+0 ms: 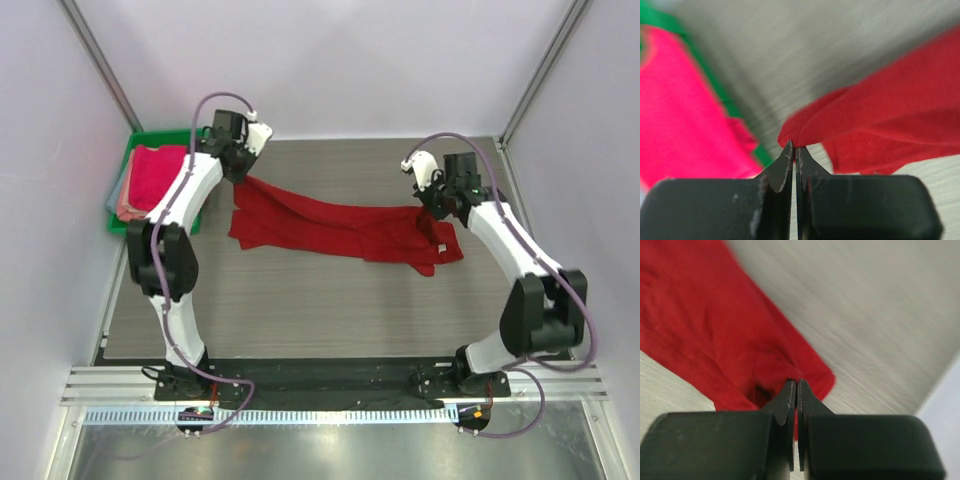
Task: Fold and stack the t-shirts
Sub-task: Flatten the tshirt out
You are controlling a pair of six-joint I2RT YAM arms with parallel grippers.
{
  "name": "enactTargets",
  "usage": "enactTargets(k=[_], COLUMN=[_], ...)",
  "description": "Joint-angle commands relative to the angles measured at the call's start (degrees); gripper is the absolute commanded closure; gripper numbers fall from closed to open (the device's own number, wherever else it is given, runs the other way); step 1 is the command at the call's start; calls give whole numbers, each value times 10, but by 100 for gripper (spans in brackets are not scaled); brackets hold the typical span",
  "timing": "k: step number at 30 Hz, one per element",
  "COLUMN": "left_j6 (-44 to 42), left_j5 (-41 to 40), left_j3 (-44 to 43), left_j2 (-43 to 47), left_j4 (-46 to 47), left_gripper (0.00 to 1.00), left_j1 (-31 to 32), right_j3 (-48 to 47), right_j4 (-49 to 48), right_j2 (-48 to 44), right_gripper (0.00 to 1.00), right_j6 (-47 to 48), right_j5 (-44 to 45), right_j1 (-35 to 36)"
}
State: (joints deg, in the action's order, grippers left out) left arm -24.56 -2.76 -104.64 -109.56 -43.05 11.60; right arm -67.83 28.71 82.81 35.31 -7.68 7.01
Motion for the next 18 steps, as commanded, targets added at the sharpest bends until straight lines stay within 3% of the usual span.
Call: enactTargets(k=[1, 8, 9, 10, 12, 14, 18], left_j6=[-3, 35, 40, 41, 43, 47, 57], left_j5=[2, -17, -16, -15, -15, -15, 4], left_j3=[-36, -131, -134, -135, -131, -123, -95], left_j2=[-36, -112, -114, -116, -115, -108, -82], left_j4=[8, -15, -16, -17, -20, -27, -34], left_gripper=[100, 100, 100, 100, 100, 99, 97], left_j1=[-2, -2, -2, -2, 1, 3, 4], right_j3=[-36, -151, -174, -185, -199, -201, -176], right_j4=[-43, -99, -104, -106, -103, -54, 108], right_j2=[40, 185, 202, 207, 210, 195, 159], right_gripper=[99, 98, 89, 64, 52, 50, 53], right_j6=[6, -16, -19, -24, -38, -59, -72], right_j5=[-16, 48, 63, 73, 112, 103, -34], right_j1=[-2, -3, -2, -2, -4, -8, -30])
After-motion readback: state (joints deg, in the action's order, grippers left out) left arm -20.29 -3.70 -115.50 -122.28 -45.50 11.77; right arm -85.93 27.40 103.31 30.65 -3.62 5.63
